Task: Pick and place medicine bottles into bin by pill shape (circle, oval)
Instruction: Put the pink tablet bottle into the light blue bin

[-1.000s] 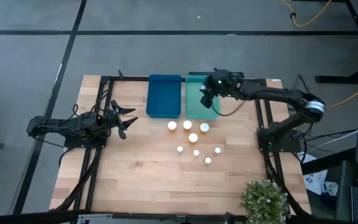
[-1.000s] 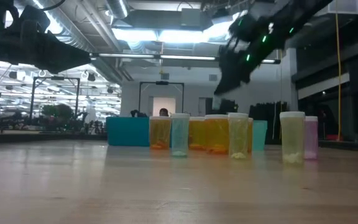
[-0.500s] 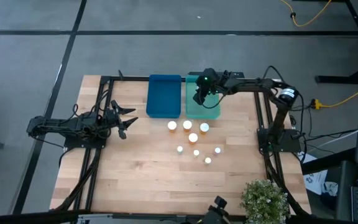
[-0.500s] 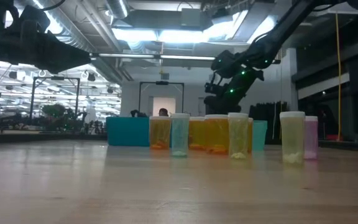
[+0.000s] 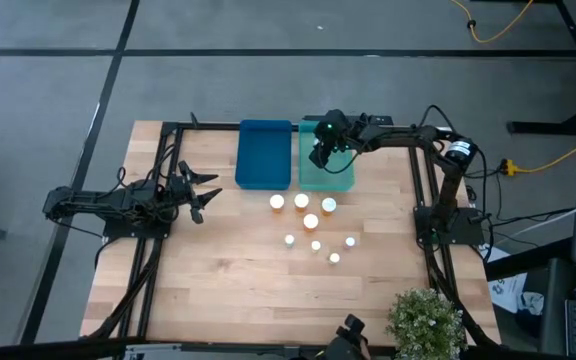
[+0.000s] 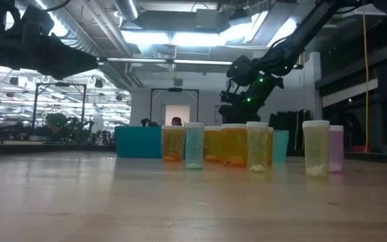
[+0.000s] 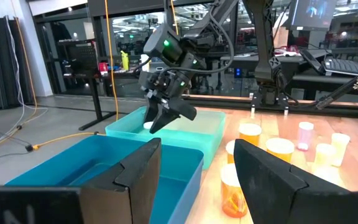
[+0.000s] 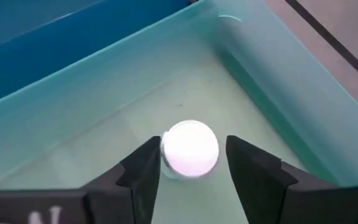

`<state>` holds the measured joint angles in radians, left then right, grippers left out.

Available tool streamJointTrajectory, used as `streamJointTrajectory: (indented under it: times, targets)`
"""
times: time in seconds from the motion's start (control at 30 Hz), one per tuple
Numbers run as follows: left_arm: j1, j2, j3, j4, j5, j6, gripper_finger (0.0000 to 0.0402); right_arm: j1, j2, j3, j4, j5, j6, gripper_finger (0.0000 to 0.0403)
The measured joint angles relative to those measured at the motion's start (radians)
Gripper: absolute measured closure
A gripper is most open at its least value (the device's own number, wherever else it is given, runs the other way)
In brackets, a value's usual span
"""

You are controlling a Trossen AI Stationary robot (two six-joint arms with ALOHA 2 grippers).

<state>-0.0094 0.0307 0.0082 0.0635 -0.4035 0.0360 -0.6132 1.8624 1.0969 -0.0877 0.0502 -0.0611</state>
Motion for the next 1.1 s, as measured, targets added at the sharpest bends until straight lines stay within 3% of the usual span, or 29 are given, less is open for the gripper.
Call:
streamJointTrajectory:
  times: [0.3, 0.5, 0.63, 0.83, 1.1]
  targets:
    - [0.0, 0.0, 0.0, 0.0, 0.0, 0.0, 0.0207, 0.032, -0.159, 0.002, -0.128, -0.004, 0.003, 0.0213]
    - [0.0, 0.0, 0.0, 0.0, 0.0, 0.0, 0.0207, 0.128, -0.348, 0.002, -0.371, -0.145, 0.058, 0.0218]
    - [0.0, 0.0, 0.0, 0.0, 0.0, 0.0, 0.0207, 0.241, -0.48, -0.021, -0.527, -0.177, 0.082, 0.0218]
    - [0.0, 0.0, 0.0, 0.0, 0.0, 0.0, 0.0207, 0.422, -0.669, -0.176, -0.625, -0.176, 0.173, 0.0218]
    - [0.0, 0.0, 0.0, 0.0, 0.0, 0.0, 0.0207, 0.663, -0.864, -0.472, -0.602, -0.177, 0.482, 0.0218]
